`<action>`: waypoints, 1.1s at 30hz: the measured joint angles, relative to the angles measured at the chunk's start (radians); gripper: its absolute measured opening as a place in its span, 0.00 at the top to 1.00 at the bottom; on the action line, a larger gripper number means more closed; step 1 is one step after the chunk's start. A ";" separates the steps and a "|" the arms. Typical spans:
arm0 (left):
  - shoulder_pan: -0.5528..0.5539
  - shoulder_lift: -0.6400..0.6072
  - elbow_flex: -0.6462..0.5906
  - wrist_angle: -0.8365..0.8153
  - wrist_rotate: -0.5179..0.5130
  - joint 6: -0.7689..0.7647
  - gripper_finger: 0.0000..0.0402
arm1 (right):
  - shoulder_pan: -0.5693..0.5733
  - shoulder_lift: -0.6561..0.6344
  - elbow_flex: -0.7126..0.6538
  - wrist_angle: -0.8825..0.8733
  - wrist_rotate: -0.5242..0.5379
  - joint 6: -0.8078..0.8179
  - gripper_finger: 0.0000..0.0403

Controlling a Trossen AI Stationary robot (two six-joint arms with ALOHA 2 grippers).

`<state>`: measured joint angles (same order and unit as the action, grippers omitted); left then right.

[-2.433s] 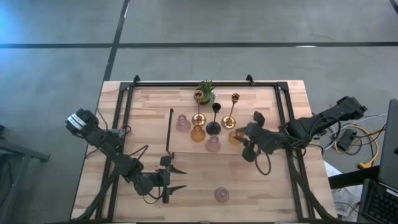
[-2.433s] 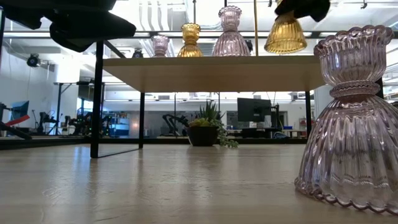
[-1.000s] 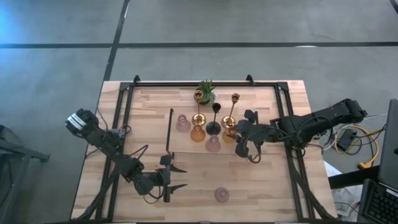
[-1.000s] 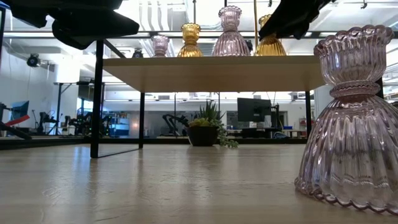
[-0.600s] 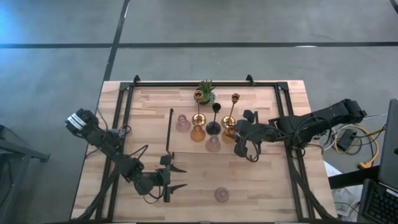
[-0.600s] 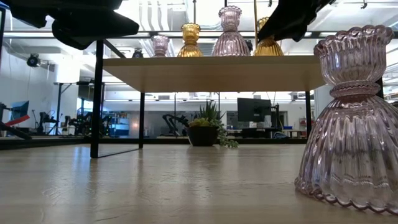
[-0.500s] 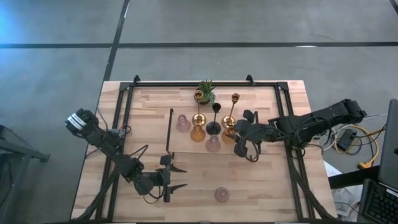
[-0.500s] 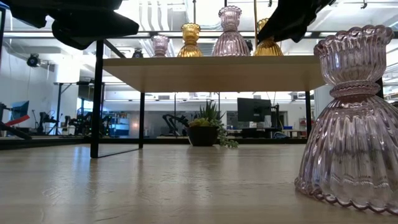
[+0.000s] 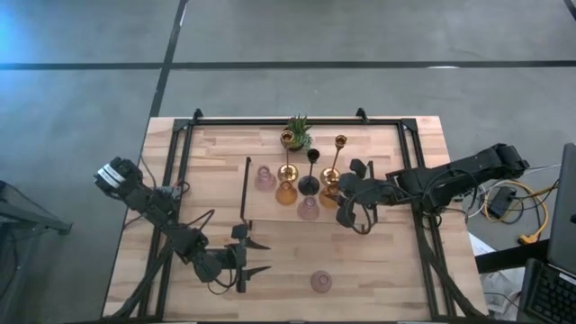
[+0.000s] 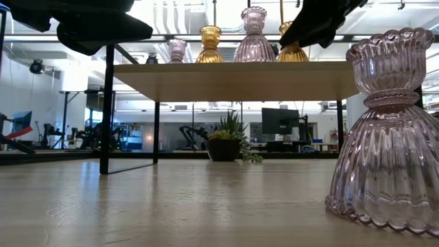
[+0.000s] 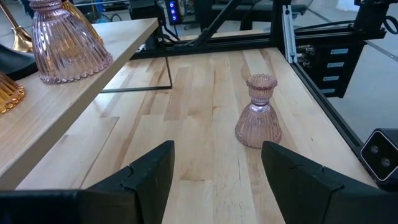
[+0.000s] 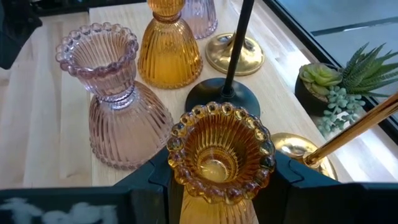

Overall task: Pick & Place candle stick holders
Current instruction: Put the orange glass candle holder on the shelf, then put the pink glass candle holder on the shelf

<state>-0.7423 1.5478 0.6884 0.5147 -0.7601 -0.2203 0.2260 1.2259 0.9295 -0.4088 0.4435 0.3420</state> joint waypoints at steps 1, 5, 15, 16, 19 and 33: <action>0.000 0.000 0.000 0.000 0.000 0.000 0.39 | 0.000 -0.001 0.000 -0.001 0.000 0.000 0.68; 0.000 0.000 0.000 0.000 0.000 0.000 0.39 | 0.000 -0.008 -0.001 -0.006 0.001 0.000 0.67; 0.000 0.000 -0.001 0.000 0.000 0.000 0.39 | 0.000 -0.007 -0.003 -0.009 0.000 -0.002 0.58; 0.000 0.000 -0.001 0.000 0.000 0.000 0.39 | 0.000 -0.007 -0.003 -0.009 0.000 -0.003 0.58; 0.000 0.000 -0.001 0.000 0.000 0.000 0.39 | 0.000 -0.007 -0.003 -0.006 0.000 -0.005 0.55; 0.001 0.000 -0.001 0.000 0.000 0.000 0.39 | 0.000 -0.008 -0.003 0.000 0.001 -0.004 0.37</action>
<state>-0.7414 1.5478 0.6876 0.5144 -0.7597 -0.2203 0.2260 1.2182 0.9268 -0.4084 0.4442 0.3382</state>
